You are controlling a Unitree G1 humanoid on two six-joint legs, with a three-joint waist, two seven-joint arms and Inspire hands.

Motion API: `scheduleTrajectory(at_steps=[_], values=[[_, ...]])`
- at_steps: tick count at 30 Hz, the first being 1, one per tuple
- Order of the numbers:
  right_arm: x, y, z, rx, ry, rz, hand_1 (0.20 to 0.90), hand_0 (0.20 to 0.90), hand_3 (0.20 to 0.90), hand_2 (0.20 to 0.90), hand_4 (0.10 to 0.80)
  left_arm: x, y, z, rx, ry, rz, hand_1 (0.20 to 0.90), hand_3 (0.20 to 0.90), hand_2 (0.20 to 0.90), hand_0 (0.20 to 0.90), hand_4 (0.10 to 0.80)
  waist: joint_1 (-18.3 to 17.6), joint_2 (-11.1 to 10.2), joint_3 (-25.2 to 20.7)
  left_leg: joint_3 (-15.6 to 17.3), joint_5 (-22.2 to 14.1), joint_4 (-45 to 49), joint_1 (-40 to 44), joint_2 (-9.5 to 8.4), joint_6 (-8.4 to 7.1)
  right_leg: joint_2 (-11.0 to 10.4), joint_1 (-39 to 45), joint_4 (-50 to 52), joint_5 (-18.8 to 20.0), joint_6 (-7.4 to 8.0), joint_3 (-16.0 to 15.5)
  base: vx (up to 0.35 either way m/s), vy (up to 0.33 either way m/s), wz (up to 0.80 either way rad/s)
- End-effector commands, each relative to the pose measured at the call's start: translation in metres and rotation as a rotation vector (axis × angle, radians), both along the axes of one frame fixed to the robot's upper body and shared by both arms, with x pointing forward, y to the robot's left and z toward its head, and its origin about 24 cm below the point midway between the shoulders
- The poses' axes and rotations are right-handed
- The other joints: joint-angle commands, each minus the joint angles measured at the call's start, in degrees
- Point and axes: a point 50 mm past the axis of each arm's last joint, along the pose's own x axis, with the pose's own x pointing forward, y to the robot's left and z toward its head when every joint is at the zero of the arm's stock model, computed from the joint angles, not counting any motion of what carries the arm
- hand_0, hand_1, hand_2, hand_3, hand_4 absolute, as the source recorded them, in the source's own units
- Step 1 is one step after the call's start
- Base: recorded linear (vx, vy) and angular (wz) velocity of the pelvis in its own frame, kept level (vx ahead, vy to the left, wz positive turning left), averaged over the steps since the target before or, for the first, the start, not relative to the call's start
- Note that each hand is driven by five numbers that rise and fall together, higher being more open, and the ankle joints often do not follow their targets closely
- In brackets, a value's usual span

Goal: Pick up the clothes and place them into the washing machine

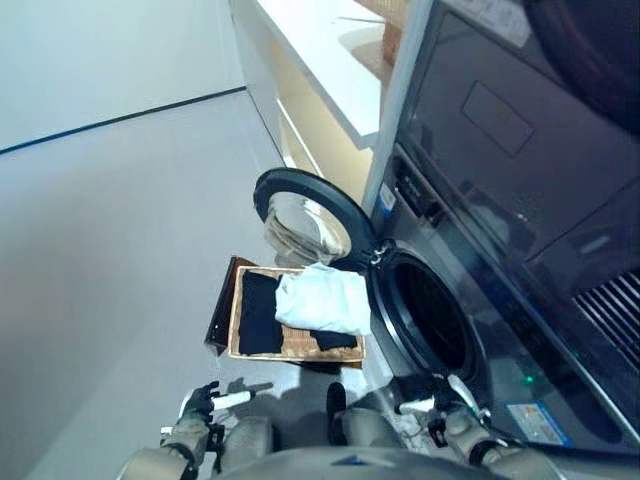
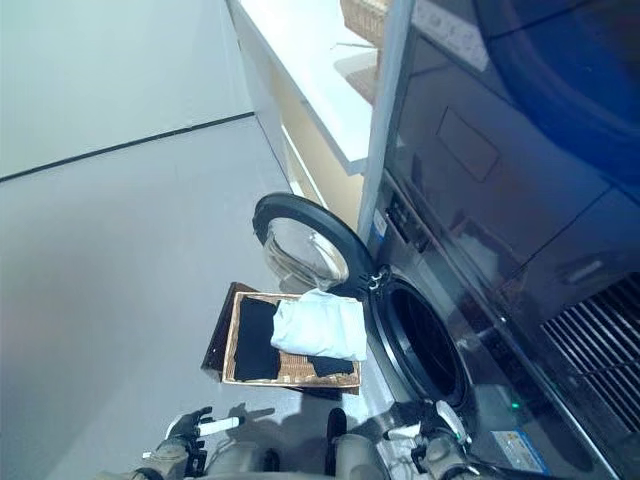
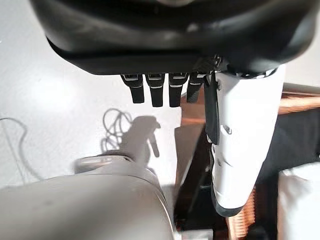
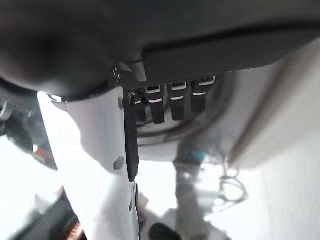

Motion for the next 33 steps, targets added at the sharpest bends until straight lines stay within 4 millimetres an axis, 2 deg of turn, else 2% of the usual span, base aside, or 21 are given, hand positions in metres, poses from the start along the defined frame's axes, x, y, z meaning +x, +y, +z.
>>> scheduleTrajectory(at_steps=[1, 4, 6, 9, 17, 22, 24, 27, 28, 29, 30, 31, 33], values=[[0.024, -0.007, 0.014, -0.133, -0.075, 0.143, 0.9, 0.9, 0.9, 0.9, 0.8, -0.026, -0.013, -0.009, 0.01, 0.069, -0.011, 0.9, 0.9, 0.9, 0.9, 0.8, 1.8, 1.8, 0.7, -1.5, 8.7, -8.6, -1.0, 1.67, 3.27, 0.0, 4.1, 4.0, -5.0, 5.52, 3.3, 0.19, 0.112, -0.17], [0.042, 0.0, 0.022, -0.183, -0.125, 0.227, 0.9, 0.9, 0.9, 0.9, 0.8, -0.022, -0.008, -0.007, 0.052, 0.043, -0.028, 0.9, 0.9, 0.9, 0.9, 0.8, 1.5, 2.1, 0.0, -0.3, 8.6, -10.0, 0.7, 0.96, 3.6, -0.9, 3.7, 2.9, -3.9, 6.3, 3.5, 0.077, 0.137, -0.64], [0.052, 0.005, 0.026, -0.198, -0.139, 0.27, 0.9, 0.9, 0.9, 0.9, 0.8, -0.021, -0.008, -0.006, 0.055, 0.029, -0.015, 0.9, 0.9, 0.9, 0.9, 0.8, 2.0, 2.5, -0.8, 0.8, 8.3, -11.5, 2.1, 0.62, 4.13, -1.8, 3.5, 1.2, -2.9, 6.93, 5.0, 0.076, 0.155, -0.97], [0.056, 0.01, 0.027, -0.205, -0.149, 0.3, 0.9, 0.9, 0.9, 0.9, 0.8, -0.018, -0.008, -0.006, 0.063, 0.022, -0.018, 0.9, 0.9, 0.9, 0.9, 0.8, 2.1, 2.5, -1.1, 1.2, 8.4, -12.6, 3.2, 0.7, 4.41, -2.1, 4.1, 0.8, -3.0, 7.15, 5.4, 0.074, 0.073, -0.53], [0.061, 0.017, 0.03, -0.215, -0.183, 0.352, 0.9, 0.9, 0.9, 0.9, 0.8, -0.015, -0.018, -0.006, 0.046, 0.011, -0.05, 0.9, 0.9, 0.9, 0.9, 0.8, 1.8, 2.0, -1.7, 1.2, 8.5, -14.9, 5.8, 1.32, 4.02, -2.9, 6.2, -1.7, -2.7, 7.61, 3.7, 0.062, -0.004, 0.17], [0.076, 0.022, 0.04, -0.247, -0.252, 0.404, 0.9, 0.9, 0.9, 0.9, 0.8, -0.016, -0.017, -0.006, 0.06, 0.008, -0.044, 0.9, 0.9, 0.9, 0.9, 0.8, 1.9, 2.0, -1.8, 1.0, 8.8, -15.6, 6.5, 1.81, 3.72, -2.7, 6.5, -1.4, -3.2, 7.62, 3.2, 0.01, -0.03, 0.08], [0.099, 0.033, 0.059, -0.339, -0.366, 0.536, 0.9, 0.9, 0.9, 0.9, 0.8, -0.007, -0.009, -0.002, 0.094, -0.039, -0.013, 0.9, 0.9, 0.9, 0.9, 0.8, 2.0, 1.8, -0.3, -1.0, 11.0, -17.2, 5.5, 2.59, 2.95, -1.0, 3.9, 0.6, -3.6, 6.69, 2.9, -0.126, -0.107, 0.04], [0.102, 0.033, 0.063, -0.37, -0.392, 0.562, 0.9, 0.9, 0.9, 0.9, 0.8, -0.002, -0.009, 0.0, 0.101, -0.061, -0.013, 0.9, 0.9, 0.9, 0.9, 0.8, 1.7, 1.6, -0.3, -1.0, 11.4, -17.2, 4.6, 2.69, 2.67, -0.9, 2.9, 0.9, -3.6, 6.56, 2.7, -0.119, -0.024, 0.15], [0.109, 0.024, 0.073, -0.435, -0.436, 0.572, 0.9, 0.9, 0.9, 0.9, 0.8, 0.024, -0.019, 0.008, 0.096, -0.137, -0.075, 0.9, 0.9, 0.9, 0.9, 0.8, 0.9, 0.4, 0.3, 2.5, 9.3, -12.7, 2.4, 3.35, 2.73, -2.9, 0.8, 1.1, -2.6, 6.72, 1.2, -0.172, 0.048, 0.47], [0.109, 0.023, 0.073, -0.454, -0.426, 0.59, 0.9, 0.9, 0.9, 0.9, 0.8, 0.028, -0.021, 0.009, 0.099, -0.152, -0.096, 0.9, 0.9, 0.9, 0.9, 0.8, 0.9, 0.3, 0.3, 0.4, 8.3, -11.7, 2.3, 3.04, 2.68, -3.1, -0.2, 1.3, -2.3, 7.01, 1.1, -0.208, 0.099, 0.71], [0.116, 0.024, 0.078, -0.497, -0.43, 0.631, 0.9, 0.9, 0.9, 0.9, 0.8, 0.034, -0.025, 0.012, 0.109, -0.177, -0.136, 0.9, 0.9, 0.9, 0.9, 0.8, 0.7, 0.5, 0.3, -1.1, 7.9, -12.6, 3.0, 4.21, 2.21, -3.2, -1.6, 2.1, -2.2, 7.39, 1.9, -0.072, 0.133, 0.61], [0.118, 0.019, 0.082, -0.512, -0.444, 0.627, 0.9, 0.9, 0.9, 0.9, 0.8, 0.036, -0.028, 0.012, 0.111, -0.185, -0.156, 0.9, 0.9, 0.9, 0.9, 0.8, 0.1, 1.2, 0.2, 0.0, 8.0, -13.7, 3.6, 5.59, 2.16, -3.5, -2.3, 3.0, -2.1, 7.82, 1.9, -0.045, 0.187, 0.29], [0.12, 0.017, 0.083, -0.538, -0.426, 0.641, 0.9, 0.9, 0.9, 0.9, 0.8, 0.034, -0.029, 0.011, 0.117, -0.17, -0.181, 0.9, 0.9, 0.9, 0.9, 0.8, 0.2, 2.0, 0.6, 0.8, 8.5, -15.5, 4.2, 5.67, 2.41, -4.1, -2.7, 3.7, -1.9, 8.41, 2.1, -0.01, 0.22, 0.13]])
